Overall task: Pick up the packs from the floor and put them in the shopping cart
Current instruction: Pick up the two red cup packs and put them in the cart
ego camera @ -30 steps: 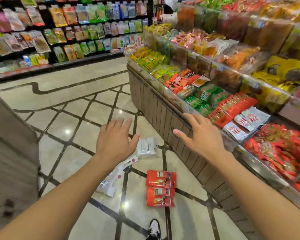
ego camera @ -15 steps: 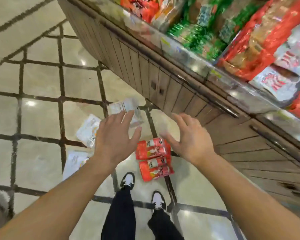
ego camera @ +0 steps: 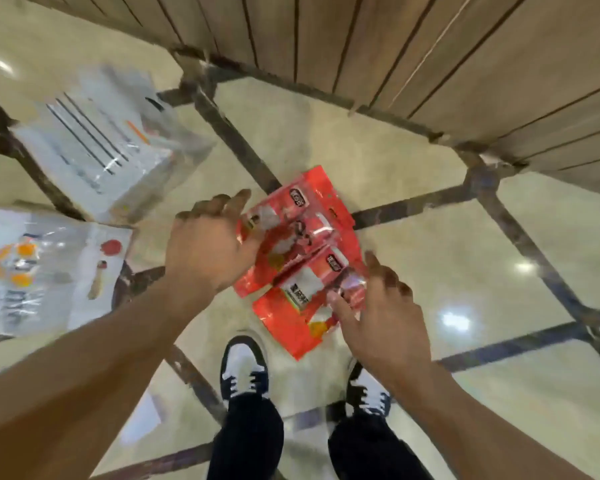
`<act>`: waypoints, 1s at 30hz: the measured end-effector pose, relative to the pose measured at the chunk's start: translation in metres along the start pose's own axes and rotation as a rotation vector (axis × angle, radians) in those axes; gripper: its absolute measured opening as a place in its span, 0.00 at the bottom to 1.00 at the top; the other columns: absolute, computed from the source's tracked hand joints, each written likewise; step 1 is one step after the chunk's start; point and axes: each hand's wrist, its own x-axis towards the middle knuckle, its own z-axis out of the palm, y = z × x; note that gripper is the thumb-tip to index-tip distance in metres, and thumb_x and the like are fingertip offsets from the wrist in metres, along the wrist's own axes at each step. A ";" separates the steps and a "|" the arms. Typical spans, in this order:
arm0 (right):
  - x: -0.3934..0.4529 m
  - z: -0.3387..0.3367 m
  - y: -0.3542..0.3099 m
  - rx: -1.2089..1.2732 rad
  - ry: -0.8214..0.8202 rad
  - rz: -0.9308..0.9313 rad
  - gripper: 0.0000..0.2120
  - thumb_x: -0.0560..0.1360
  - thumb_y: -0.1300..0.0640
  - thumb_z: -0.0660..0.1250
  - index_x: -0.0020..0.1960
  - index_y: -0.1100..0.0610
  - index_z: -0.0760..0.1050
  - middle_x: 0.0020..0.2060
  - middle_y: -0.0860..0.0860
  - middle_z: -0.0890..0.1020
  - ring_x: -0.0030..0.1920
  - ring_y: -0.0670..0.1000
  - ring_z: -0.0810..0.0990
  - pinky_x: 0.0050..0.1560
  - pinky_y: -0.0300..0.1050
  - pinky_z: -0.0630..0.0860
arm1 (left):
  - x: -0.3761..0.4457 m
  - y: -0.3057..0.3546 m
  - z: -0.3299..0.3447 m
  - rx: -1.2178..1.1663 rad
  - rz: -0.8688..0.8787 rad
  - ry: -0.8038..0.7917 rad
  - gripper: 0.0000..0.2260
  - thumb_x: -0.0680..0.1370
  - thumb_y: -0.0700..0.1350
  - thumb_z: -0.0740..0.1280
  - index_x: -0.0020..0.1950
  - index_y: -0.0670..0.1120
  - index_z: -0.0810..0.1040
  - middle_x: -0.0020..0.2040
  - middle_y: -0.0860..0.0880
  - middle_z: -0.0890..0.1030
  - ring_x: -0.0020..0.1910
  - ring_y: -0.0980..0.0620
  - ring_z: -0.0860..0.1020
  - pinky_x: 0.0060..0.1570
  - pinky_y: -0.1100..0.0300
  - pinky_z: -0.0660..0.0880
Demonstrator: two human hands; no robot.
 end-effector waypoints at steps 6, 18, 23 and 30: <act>0.055 0.130 0.026 0.310 0.002 0.400 0.56 0.76 0.27 0.60 0.83 0.60 0.34 0.83 0.60 0.50 0.80 0.63 0.58 0.77 0.59 0.62 | 0.050 -0.007 0.112 -0.069 -0.081 -0.063 0.45 0.69 0.77 0.56 0.83 0.60 0.57 0.81 0.42 0.66 0.73 0.33 0.71 0.67 0.37 0.71; 0.084 0.171 0.038 1.309 0.268 0.646 0.27 0.65 0.43 0.83 0.59 0.51 0.80 0.47 0.46 0.87 0.47 0.50 0.87 0.51 0.48 0.82 | 0.067 -0.031 0.116 -0.219 -0.232 -0.307 0.40 0.50 0.81 0.72 0.49 0.53 0.82 0.55 0.46 0.87 0.57 0.43 0.83 0.61 0.48 0.78; 0.066 0.115 0.050 1.220 0.322 0.480 0.22 0.74 0.47 0.79 0.62 0.54 0.76 0.43 0.41 0.82 0.38 0.35 0.80 0.34 0.25 0.72 | 0.034 -0.009 0.083 -0.291 -0.284 -0.237 0.39 0.57 0.76 0.77 0.57 0.51 0.76 0.53 0.50 0.83 0.58 0.42 0.82 0.53 0.53 0.76; -0.019 -0.060 0.071 1.152 0.534 0.276 0.21 0.78 0.41 0.71 0.65 0.50 0.74 0.45 0.40 0.82 0.44 0.37 0.81 0.39 0.27 0.72 | -0.027 0.075 -0.078 -0.376 -0.173 -0.008 0.40 0.58 0.79 0.74 0.61 0.55 0.75 0.57 0.46 0.85 0.57 0.39 0.82 0.55 0.47 0.78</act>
